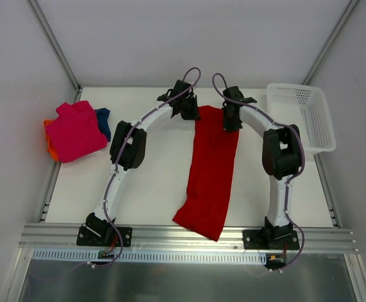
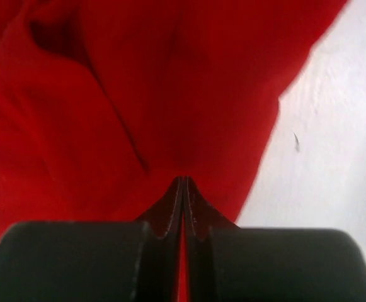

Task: Fold and stack the t-shirts
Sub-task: Fold the tshirt

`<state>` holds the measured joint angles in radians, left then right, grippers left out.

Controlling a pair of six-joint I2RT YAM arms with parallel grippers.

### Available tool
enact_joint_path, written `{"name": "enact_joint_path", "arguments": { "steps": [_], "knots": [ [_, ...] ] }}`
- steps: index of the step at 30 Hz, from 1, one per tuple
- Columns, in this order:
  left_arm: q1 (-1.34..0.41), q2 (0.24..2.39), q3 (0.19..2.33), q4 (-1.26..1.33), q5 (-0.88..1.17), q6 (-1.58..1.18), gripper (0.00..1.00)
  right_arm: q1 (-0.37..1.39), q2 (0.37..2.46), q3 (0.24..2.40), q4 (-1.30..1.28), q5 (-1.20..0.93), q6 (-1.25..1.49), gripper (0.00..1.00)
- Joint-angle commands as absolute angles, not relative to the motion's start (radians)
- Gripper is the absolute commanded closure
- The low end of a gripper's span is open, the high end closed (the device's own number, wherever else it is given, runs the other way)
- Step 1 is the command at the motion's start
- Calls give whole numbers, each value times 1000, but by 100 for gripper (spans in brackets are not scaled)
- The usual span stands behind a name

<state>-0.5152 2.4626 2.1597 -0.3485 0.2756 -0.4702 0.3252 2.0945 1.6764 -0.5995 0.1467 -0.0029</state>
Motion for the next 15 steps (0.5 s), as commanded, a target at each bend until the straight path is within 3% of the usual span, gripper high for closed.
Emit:
{"name": "enact_joint_path", "arguments": {
  "steps": [1,15],
  "knots": [
    [-506,2508,2229,-353,339,-508,100,342,2155,1769,-624,186,32,100],
    [-425,2649,2361,-354,341,-595,100,357,2367,2017,-689,154,48,100]
  ]
}}
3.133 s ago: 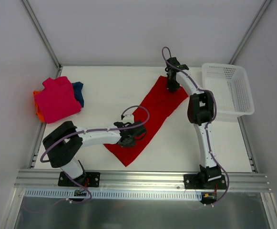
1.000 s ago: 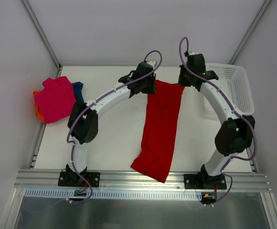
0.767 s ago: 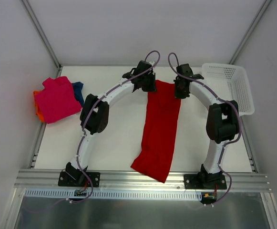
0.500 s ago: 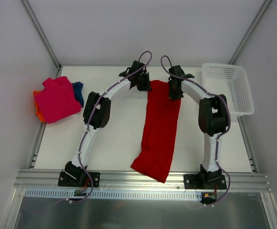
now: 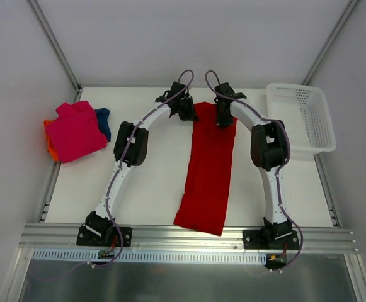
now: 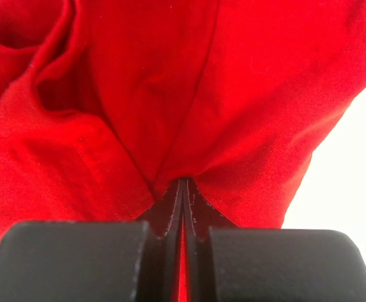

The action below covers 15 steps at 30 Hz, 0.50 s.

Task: Fold and stack the t-shirts
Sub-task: Fold the tshirt

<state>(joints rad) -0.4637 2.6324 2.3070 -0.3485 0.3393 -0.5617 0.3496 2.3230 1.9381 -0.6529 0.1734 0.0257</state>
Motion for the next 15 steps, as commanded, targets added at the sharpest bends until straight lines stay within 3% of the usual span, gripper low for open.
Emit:
{"name": "enact_joint_path", "arguments": {
  "steps": [1,15],
  "knots": [
    [-416,2655,2370,-354,342,-601,100,356,2378,2031,-692,146,49,99],
    [-292,2694,2476,-353,354,-658,100,362,2536,2315,-723,11,57,99]
  ]
}}
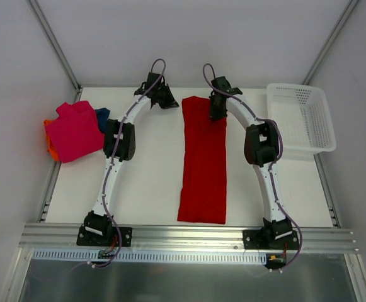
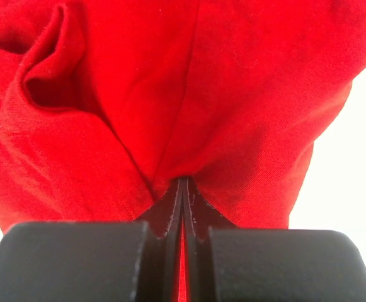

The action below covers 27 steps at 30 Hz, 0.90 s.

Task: Fold and stack the t-shirts
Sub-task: Fold the tshirt

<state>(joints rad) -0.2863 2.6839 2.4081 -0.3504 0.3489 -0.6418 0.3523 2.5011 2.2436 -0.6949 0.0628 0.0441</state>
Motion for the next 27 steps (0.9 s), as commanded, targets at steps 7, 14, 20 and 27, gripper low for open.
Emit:
{"name": "enact_joint_path", "arguments": {
  "steps": [7,14,20,27],
  "knots": [
    [-293,2642,2453,-348,368,-657,100,362,2562,2341,-661,-135,46,100],
    [-308,2582,2419,-344,380,-634,100,362,2551,2315,-602,-138,54,100],
    [-314,2618,2462,-339,350,-630,100,367,2456,2230,-572,-95,29,99],
    [-313,2683,2494,-331,338,-649,100,391,2335,2105,-563,-6,-18,91]
  ]
}}
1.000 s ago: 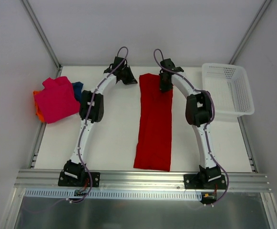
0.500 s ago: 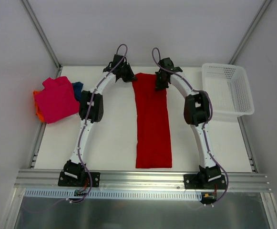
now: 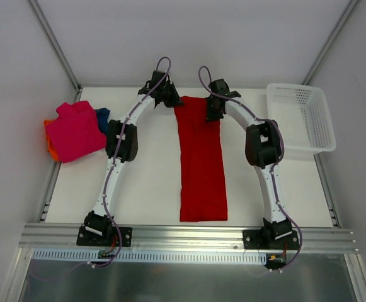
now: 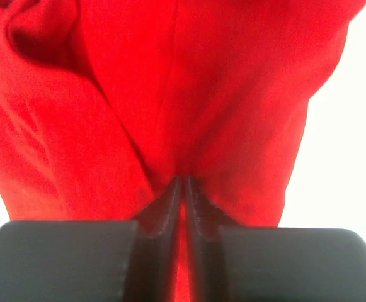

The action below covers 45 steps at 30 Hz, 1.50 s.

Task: Fold and stack the t-shirts
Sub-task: Fold the tshirt

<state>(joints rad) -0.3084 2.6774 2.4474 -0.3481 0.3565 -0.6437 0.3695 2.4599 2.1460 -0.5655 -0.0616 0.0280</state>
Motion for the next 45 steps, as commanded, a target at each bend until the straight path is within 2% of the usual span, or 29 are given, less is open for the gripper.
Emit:
{"name": "enact_joint_path", "arguments": {
  "steps": [1,4,10,13,14,15,17,18,19,21,22,24,27,29,31,34,45],
  "knots": [
    [-311,2687,2494,-331,337,-650,100,396,2315,2055,-555,36,-23,76],
    [-299,2704,2496,-328,342,-664,100,416,2209,1967,-516,93,-43,49],
    [-285,2671,2427,-328,330,-677,100,474,1935,1741,-469,227,-87,26],
    [-291,2576,2276,-330,310,-652,100,505,1786,1614,-466,314,-87,20],
    [-294,2509,2234,-330,305,-634,91,514,1749,1547,-488,330,-66,20],
    [-301,2464,2177,-328,299,-627,58,515,1682,1504,-495,345,-52,20],
    [-311,2314,1969,-316,259,-627,19,518,1611,1406,-497,348,-2,18],
    [-319,2254,1874,-290,255,-627,1,526,1535,1287,-476,347,36,18],
    [-339,2129,1674,-202,253,-624,1,534,1495,1222,-460,328,54,17],
    [-363,1999,1481,-114,220,-623,1,564,1419,1047,-423,334,121,11],
    [-386,1877,1318,-62,200,-630,1,577,1345,995,-414,333,144,9],
    [-413,1763,1176,-22,175,-640,1,620,1274,899,-394,331,224,5],
    [-488,1576,946,32,108,-638,1,693,1146,724,-330,319,313,3],
    [-534,1473,895,49,51,-618,1,735,1083,637,-315,321,350,3],
    [-537,1415,848,51,89,-620,1,759,1051,598,-327,333,400,3],
    [-549,1371,772,49,138,-675,1,836,987,531,-365,363,463,3],
    [-770,1237,491,101,97,-874,1,1080,701,433,-653,563,790,3]
  ]
}}
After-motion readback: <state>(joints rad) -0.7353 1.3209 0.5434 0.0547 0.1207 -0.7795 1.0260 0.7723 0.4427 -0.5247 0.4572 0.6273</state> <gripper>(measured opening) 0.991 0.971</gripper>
